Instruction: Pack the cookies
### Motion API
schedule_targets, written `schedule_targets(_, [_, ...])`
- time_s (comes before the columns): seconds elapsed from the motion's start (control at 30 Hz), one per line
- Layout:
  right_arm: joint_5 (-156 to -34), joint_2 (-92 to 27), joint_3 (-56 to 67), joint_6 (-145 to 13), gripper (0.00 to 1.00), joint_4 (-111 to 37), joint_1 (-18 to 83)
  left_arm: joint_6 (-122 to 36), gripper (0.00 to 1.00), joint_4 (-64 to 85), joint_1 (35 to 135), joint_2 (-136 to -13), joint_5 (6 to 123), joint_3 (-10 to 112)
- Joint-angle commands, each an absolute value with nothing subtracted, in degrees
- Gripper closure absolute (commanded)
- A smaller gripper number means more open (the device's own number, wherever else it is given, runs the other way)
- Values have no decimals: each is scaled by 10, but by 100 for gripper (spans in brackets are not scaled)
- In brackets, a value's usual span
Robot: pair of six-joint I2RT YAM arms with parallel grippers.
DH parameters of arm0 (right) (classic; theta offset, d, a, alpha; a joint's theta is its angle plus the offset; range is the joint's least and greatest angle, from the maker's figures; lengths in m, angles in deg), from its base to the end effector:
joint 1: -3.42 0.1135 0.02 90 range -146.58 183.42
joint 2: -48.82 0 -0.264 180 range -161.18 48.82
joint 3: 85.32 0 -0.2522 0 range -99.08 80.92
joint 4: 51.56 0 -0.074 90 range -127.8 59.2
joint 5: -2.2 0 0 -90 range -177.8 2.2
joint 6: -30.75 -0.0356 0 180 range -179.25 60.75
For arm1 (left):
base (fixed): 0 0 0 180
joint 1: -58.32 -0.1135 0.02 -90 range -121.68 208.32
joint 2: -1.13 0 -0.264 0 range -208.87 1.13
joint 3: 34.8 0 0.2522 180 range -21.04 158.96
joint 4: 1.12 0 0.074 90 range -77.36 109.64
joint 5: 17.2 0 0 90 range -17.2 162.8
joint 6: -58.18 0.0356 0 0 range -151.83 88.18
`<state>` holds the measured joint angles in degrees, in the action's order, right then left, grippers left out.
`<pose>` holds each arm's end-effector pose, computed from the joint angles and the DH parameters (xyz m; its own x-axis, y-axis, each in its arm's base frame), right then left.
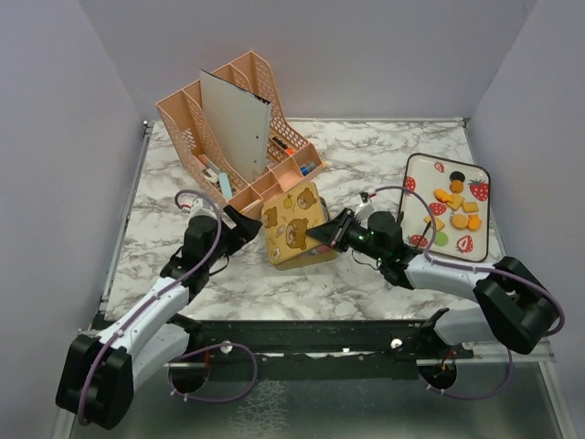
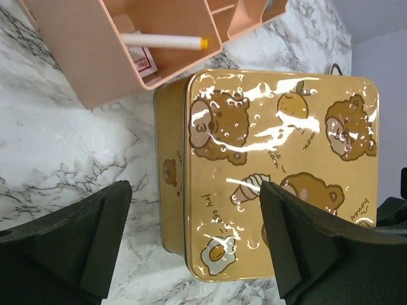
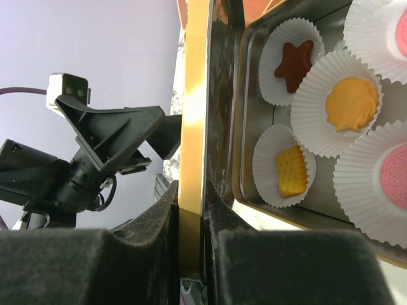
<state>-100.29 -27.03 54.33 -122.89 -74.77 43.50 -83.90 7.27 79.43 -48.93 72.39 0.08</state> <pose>0.1994 0.1778 0.1999 -0.7804 0.4866 -0.3926 -0.2050 0.3941 0.8959 0.1812 -0.0702 0.2060 -0.5182 -0.6455 -0.5610 -0.0692 0.6855 -0.7248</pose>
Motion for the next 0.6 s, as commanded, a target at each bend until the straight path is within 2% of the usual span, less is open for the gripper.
schedule_targets(0.0, [-1023, -290, 552, -1240, 100, -796, 421, -851, 12, 30, 792, -529, 661, -2])
schedule_targets(0.17, [-1028, -311, 554, -1242, 99, -799, 407, -854, 13, 9, 794, -580, 635, 7])
schedule_targets(0.33, [-1024, -329, 559, -1237, 93, -791, 400, -856, 14, -10, 799, -624, 623, 20])
schedule_targets(0.47, [-1016, -335, 557, -1228, 79, -777, 395, -854, 15, -13, 810, -654, 621, 35])
schedule_targets(0.57, [-1004, -331, 552, -1212, 73, -752, 395, -855, 15, -17, 822, -669, 622, 46])
